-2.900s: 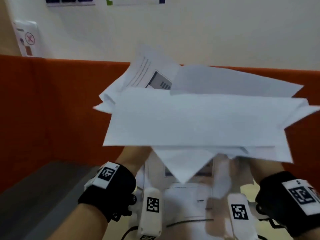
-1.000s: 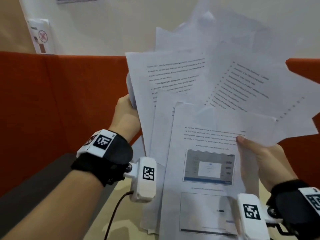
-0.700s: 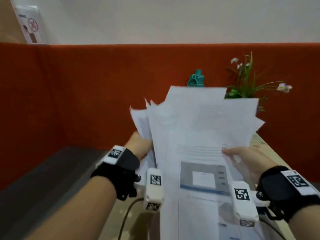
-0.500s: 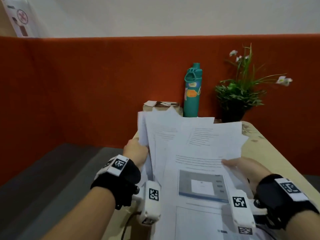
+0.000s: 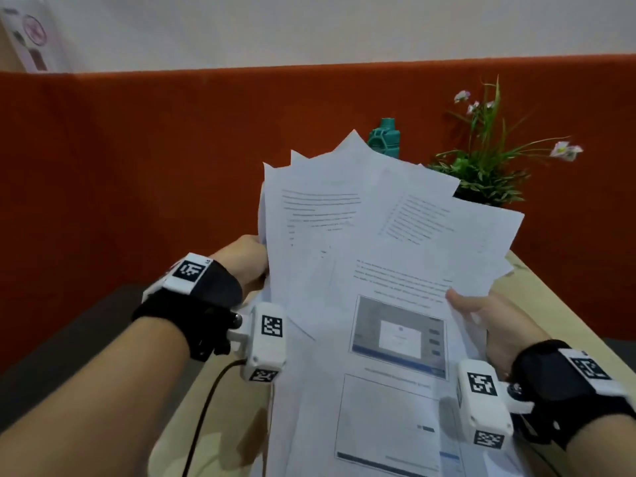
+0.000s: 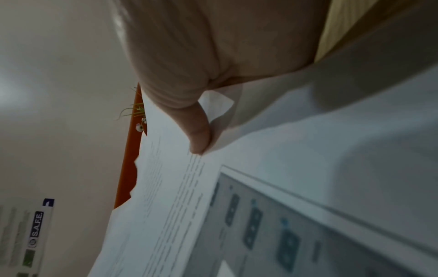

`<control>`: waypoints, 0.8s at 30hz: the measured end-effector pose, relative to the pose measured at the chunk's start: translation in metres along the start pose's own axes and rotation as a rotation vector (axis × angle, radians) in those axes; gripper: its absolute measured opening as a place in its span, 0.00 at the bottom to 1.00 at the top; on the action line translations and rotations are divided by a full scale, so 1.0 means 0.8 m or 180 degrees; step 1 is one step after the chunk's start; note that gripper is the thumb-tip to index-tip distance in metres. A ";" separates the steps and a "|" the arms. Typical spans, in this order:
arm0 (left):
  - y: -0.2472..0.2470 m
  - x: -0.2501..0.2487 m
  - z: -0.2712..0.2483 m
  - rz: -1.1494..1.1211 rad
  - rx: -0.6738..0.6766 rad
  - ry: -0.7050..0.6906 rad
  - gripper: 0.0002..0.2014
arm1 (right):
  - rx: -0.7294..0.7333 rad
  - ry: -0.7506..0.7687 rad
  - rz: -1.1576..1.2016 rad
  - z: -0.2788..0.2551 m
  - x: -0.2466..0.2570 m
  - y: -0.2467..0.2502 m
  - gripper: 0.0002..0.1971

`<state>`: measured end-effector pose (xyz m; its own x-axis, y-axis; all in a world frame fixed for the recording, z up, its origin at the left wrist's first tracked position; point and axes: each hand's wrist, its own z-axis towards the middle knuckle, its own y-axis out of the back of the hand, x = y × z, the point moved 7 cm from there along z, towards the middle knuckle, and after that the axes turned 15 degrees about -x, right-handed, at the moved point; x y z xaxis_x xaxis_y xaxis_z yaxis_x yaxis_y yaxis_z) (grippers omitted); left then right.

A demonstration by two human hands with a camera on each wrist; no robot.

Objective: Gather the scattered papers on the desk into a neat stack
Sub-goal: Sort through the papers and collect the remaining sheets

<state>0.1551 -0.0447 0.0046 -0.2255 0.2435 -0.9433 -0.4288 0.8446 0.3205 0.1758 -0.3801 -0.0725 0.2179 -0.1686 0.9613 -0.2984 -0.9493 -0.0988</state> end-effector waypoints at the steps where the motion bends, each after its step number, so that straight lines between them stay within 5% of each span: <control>1: -0.004 0.001 0.000 0.0178 0.0047 -0.0047 0.17 | 0.0028 -0.0041 0.0024 -0.002 0.000 -0.004 0.18; 6: -0.021 0.014 0.010 0.1015 0.0029 -0.0304 0.18 | -0.0005 0.0042 -0.0032 0.007 -0.012 -0.003 0.41; 9: -0.029 0.025 0.014 0.0885 0.0134 -0.0200 0.18 | 0.0053 -0.0004 0.0032 0.004 -0.010 -0.003 0.30; 12: -0.040 0.023 -0.002 0.1050 0.0243 -0.0115 0.20 | 0.0078 0.0003 0.0126 0.003 -0.010 -0.006 0.32; 14: -0.032 0.019 -0.011 0.0911 0.0073 -0.0075 0.30 | 0.0031 0.0097 0.0267 0.002 -0.001 -0.001 0.25; 17: -0.036 0.034 -0.031 0.0119 0.0549 0.0559 0.45 | 0.0137 0.0120 0.0475 -0.006 0.017 0.001 0.16; 20: -0.048 0.046 -0.020 0.0314 0.0439 0.0380 0.63 | 0.0235 0.0446 0.0554 -0.020 0.049 -0.009 0.16; 24: -0.050 0.052 0.001 0.0328 0.0366 0.0291 0.61 | 0.0329 0.0861 0.0658 -0.031 0.093 -0.012 0.26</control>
<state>0.1635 -0.0682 -0.0472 -0.3439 0.2915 -0.8926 -0.2978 0.8677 0.3981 0.1718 -0.3767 0.0067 -0.0955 -0.2968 0.9501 -0.2117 -0.9266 -0.3107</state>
